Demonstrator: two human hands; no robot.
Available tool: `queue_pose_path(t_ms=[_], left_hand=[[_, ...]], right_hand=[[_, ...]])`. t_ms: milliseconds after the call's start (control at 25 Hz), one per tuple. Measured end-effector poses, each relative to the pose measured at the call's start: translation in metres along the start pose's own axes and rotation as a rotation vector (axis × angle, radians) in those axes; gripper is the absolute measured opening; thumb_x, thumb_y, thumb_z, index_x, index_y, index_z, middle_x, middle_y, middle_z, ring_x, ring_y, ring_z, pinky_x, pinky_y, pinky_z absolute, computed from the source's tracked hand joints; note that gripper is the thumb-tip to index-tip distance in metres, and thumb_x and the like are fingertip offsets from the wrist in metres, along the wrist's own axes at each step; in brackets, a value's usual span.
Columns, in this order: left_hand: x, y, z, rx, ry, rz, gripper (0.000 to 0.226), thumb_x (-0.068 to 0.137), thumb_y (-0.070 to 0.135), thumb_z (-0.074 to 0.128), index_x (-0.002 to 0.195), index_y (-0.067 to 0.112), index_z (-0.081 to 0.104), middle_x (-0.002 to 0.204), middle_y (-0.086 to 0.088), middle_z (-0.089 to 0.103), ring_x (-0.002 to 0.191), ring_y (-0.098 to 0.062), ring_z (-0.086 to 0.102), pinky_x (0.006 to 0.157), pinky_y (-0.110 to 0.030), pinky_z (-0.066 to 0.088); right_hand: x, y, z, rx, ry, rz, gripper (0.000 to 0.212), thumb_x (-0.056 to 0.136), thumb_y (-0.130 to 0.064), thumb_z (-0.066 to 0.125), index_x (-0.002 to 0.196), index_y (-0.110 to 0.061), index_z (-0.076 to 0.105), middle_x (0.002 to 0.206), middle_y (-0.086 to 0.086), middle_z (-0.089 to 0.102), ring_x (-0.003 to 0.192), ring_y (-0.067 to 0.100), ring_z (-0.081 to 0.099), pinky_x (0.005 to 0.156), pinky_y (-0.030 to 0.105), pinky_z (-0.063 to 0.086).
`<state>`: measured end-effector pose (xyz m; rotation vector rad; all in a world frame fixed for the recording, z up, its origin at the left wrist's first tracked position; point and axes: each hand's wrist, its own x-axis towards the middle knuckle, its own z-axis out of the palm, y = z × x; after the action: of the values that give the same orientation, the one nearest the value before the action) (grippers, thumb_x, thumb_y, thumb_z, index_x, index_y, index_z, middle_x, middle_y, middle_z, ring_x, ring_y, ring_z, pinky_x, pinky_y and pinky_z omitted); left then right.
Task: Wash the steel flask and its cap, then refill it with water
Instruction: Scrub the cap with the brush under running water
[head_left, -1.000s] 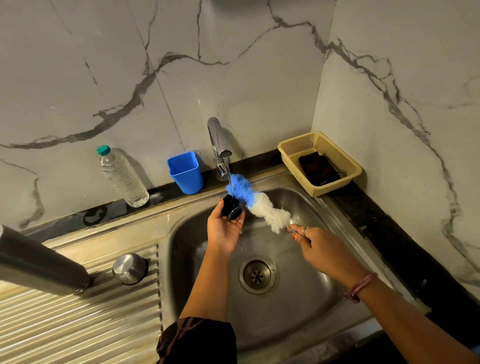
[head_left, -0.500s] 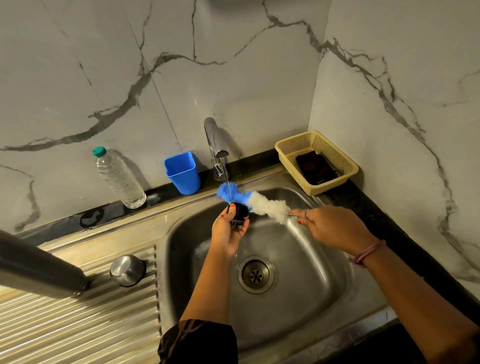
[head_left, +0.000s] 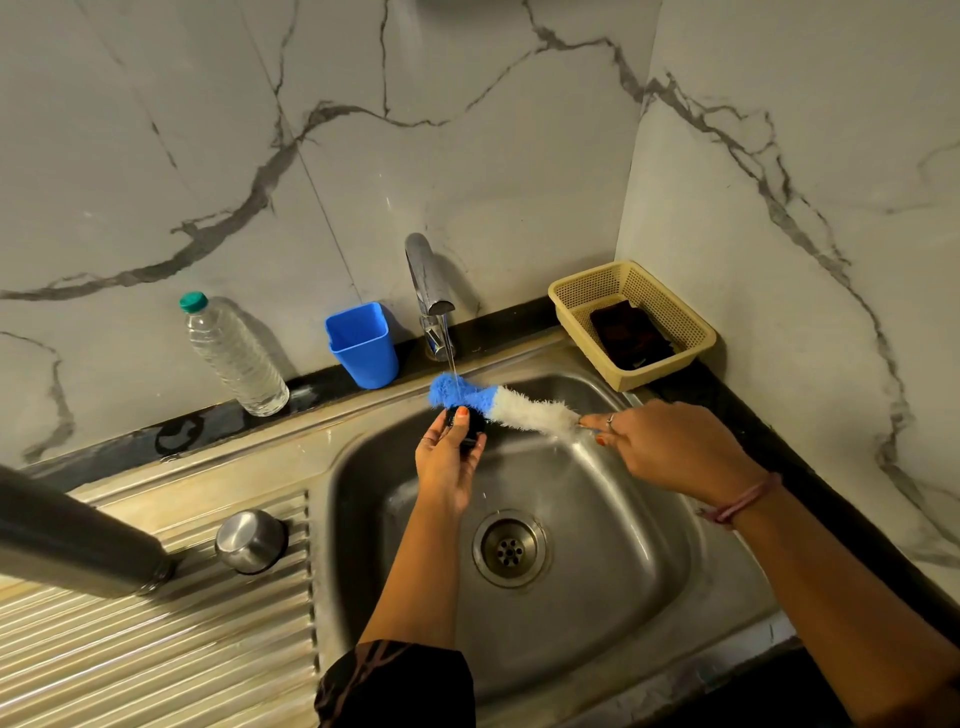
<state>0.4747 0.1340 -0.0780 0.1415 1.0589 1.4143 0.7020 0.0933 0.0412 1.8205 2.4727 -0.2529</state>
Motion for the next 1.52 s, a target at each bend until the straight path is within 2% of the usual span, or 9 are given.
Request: queue_pose_path(t_ms=[160,320,560,760,1000,1160,1320,1440,1520], left_hand=[[-0.002,0.002,0.001,0.013,-0.009,0.007,0.042,0.092,0.005,0.063,0.133,0.005,0.055,0.128,-0.017,0.062,0.115,-0.029,0.062,0.091,-0.037,0.056],[-0.004,0.000,0.006,0.062,-0.015,0.012,0.045,0.090,0.002,0.065,0.134,0.004,0.054,0.127,-0.016,0.062,0.114,-0.028,0.063,0.091,-0.036,0.055],[-0.002,0.003,0.002,0.117,0.006,0.031,0.048,0.084,-0.001,0.070,0.130,0.003,0.056,0.125,-0.018,0.063,0.108,-0.027,0.066,0.088,-0.031,0.056],[-0.006,0.006,0.003,0.150,0.006,0.050,0.051,0.079,-0.003,0.075,0.126,0.007,0.059,0.118,-0.015,0.065,0.097,-0.025,0.070,0.073,-0.029,0.060],[-0.004,0.005,0.000,0.108,0.046,0.066,0.056,0.074,-0.004,0.078,0.125,0.010,0.058,0.117,-0.013,0.065,0.102,-0.027,0.069,0.075,-0.034,0.061],[0.001,0.002,-0.003,0.224,0.074,0.089,0.056,0.069,-0.001,0.083,0.119,0.011,0.061,0.116,-0.013,0.068,0.103,-0.025,0.069,0.092,-0.041,0.056],[0.001,0.005,-0.006,0.224,0.095,0.106,0.052,0.070,-0.002,0.082,0.117,0.009,0.061,0.112,-0.013,0.070,0.100,-0.027,0.070,0.082,-0.038,0.059],[0.000,0.003,-0.001,0.245,0.071,0.093,0.053,0.070,-0.001,0.082,0.118,0.011,0.063,0.113,-0.013,0.070,0.103,-0.028,0.069,0.090,-0.042,0.057],[-0.002,0.003,0.000,0.244,0.060,0.081,0.052,0.071,-0.001,0.082,0.118,0.012,0.064,0.110,-0.012,0.071,0.097,-0.026,0.071,0.079,-0.036,0.060]], right_hand=[[-0.003,0.019,-0.015,0.031,-0.035,0.068,0.032,0.100,-0.035,0.039,0.110,-0.017,0.064,0.061,-0.010,0.043,0.053,0.005,0.041,0.049,0.021,0.028],[0.001,0.000,-0.003,-0.001,0.011,0.030,0.033,0.101,-0.036,0.036,0.119,-0.026,0.061,0.084,0.004,0.063,0.062,0.014,0.047,0.059,0.027,0.038],[-0.003,0.023,-0.014,0.022,-0.013,0.080,0.033,0.099,-0.038,0.040,0.104,-0.016,0.064,0.061,-0.008,0.045,0.053,0.008,0.045,0.054,0.027,0.038],[-0.002,-0.003,-0.010,0.008,0.014,0.032,0.030,0.101,-0.035,0.039,0.114,-0.022,0.063,0.075,-0.001,0.059,0.061,0.012,0.049,0.058,0.025,0.039],[-0.007,-0.016,-0.024,-0.117,0.051,0.019,0.025,0.099,-0.030,0.042,0.111,-0.023,0.062,0.077,-0.001,0.054,0.055,0.009,0.040,0.049,0.023,0.027],[-0.004,-0.027,-0.016,-0.104,0.054,0.016,0.025,0.099,-0.030,0.042,0.107,-0.016,0.061,0.087,0.004,0.061,0.070,0.019,0.052,0.061,0.030,0.041],[-0.017,-0.008,-0.034,-0.152,0.056,0.040,0.027,0.099,-0.034,0.040,0.106,-0.021,0.062,0.074,-0.004,0.053,0.061,0.014,0.045,0.050,0.025,0.029],[-0.009,-0.021,-0.026,-0.103,0.069,0.037,0.028,0.100,-0.033,0.039,0.109,-0.021,0.063,0.082,0.000,0.060,0.065,0.017,0.050,0.057,0.028,0.038],[-0.002,-0.027,-0.013,-0.024,0.034,0.033,0.029,0.100,-0.032,0.039,0.113,-0.022,0.063,0.088,0.005,0.064,0.075,0.020,0.058,0.066,0.032,0.046]])
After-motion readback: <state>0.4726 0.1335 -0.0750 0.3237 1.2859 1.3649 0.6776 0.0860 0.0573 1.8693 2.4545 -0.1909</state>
